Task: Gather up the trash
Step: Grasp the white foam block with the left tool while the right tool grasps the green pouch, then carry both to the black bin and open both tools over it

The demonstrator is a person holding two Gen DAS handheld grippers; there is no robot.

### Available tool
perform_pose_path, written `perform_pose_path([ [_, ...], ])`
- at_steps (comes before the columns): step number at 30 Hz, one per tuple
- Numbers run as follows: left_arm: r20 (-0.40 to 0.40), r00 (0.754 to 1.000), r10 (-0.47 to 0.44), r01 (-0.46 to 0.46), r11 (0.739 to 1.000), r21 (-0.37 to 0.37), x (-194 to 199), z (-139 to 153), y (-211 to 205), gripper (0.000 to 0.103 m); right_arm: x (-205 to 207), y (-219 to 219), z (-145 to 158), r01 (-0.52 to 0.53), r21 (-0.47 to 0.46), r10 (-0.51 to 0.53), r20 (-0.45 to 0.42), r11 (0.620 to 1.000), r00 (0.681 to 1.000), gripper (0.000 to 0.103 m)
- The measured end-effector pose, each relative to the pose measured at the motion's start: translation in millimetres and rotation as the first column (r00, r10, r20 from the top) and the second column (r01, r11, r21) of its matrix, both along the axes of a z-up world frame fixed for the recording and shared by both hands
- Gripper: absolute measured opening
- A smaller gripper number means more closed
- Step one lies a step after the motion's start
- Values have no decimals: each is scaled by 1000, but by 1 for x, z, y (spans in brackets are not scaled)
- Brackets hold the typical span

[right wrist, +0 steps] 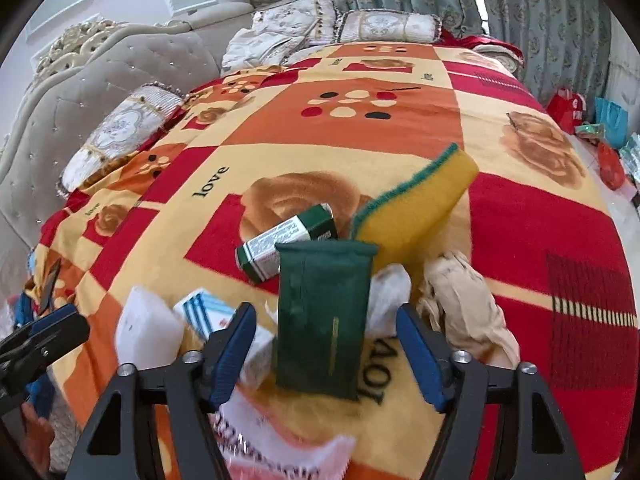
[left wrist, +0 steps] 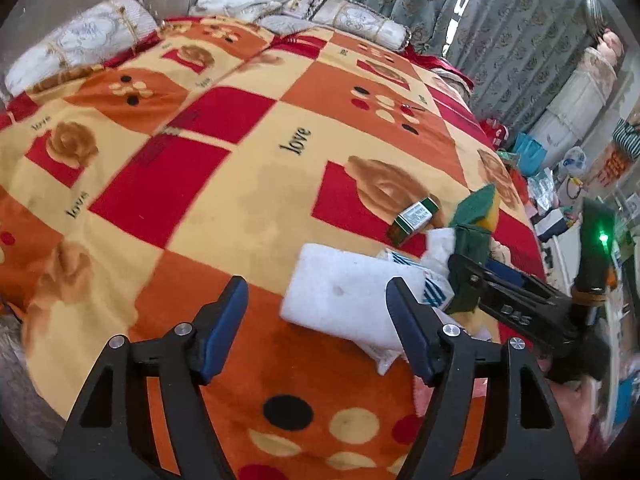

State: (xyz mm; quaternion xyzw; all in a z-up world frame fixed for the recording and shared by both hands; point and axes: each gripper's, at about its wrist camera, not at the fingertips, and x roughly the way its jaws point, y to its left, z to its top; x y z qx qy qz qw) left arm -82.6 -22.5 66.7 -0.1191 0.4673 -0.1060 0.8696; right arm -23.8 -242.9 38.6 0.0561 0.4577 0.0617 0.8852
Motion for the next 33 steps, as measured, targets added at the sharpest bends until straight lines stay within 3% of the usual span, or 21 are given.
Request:
perform_pose_path([
  [2,-9,1000,-21,21,1000,-18,1,-4,-8,71,1,1,-3,-2,-21,2,3,1000,1000,51],
  [5,0,999,-52,52,999,14,2,-11,-24,73,-4,-5,1,-14,-15,14,21,1000,1000,39],
  [9,10,998,-60,59,997,54,4,-22,-38,82,-18,-17,16,-20,-30,22,59,999,998,39],
  [14,26,997,-69,65,989,133,6,-30,-49,84,-33,-29,27,-29,-19,30,76,999,997,39],
  [17,29,996,-81,77,989,124,10,-29,-48,84,-41,-34,33,-41,7,41,79,999,996,39],
  [20,27,996,-87,84,992,97,11,-25,-42,68,-51,-40,39,-47,13,46,89,999,995,39],
  [22,42,993,-109,105,991,84,8,-15,-40,44,-57,-44,43,-55,13,54,93,998,994,39],
  [24,56,992,-111,106,990,97,5,-4,-41,35,-63,-47,45,-62,12,61,95,998,994,39],
  [33,124,979,-160,151,985,82,-16,36,-59,30,-90,-70,54,-49,25,46,114,998,992,39],
])
